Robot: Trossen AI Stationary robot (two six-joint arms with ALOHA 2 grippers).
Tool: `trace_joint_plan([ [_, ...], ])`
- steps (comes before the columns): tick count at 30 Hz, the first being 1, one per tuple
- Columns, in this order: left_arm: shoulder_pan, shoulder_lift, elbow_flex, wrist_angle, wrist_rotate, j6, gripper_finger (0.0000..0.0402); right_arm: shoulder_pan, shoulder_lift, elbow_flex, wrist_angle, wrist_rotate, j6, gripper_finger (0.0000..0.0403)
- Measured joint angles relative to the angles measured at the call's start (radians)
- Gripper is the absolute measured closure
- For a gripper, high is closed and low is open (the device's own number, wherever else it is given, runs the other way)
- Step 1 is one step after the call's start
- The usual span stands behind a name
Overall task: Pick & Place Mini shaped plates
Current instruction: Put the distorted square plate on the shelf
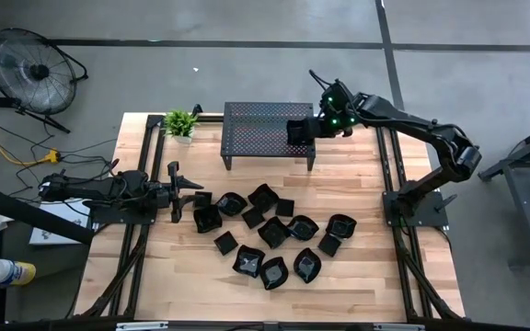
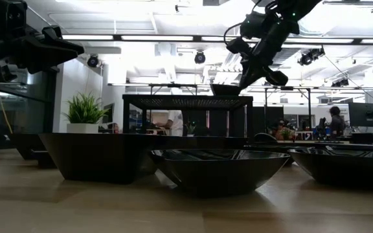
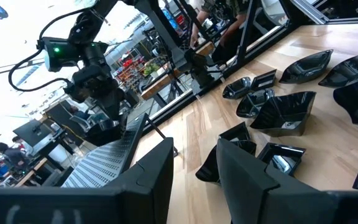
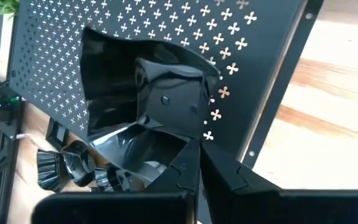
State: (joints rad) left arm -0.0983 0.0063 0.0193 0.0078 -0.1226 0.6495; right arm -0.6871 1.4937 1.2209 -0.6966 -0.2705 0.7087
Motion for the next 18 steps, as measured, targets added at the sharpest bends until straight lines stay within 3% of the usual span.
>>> trace_joint_plan([
  [18,0.0,0.0,0.0,0.0,0.0,0.0,0.0282,-0.022,-0.016,0.0,0.005,-0.029,-0.049,0.03],
])
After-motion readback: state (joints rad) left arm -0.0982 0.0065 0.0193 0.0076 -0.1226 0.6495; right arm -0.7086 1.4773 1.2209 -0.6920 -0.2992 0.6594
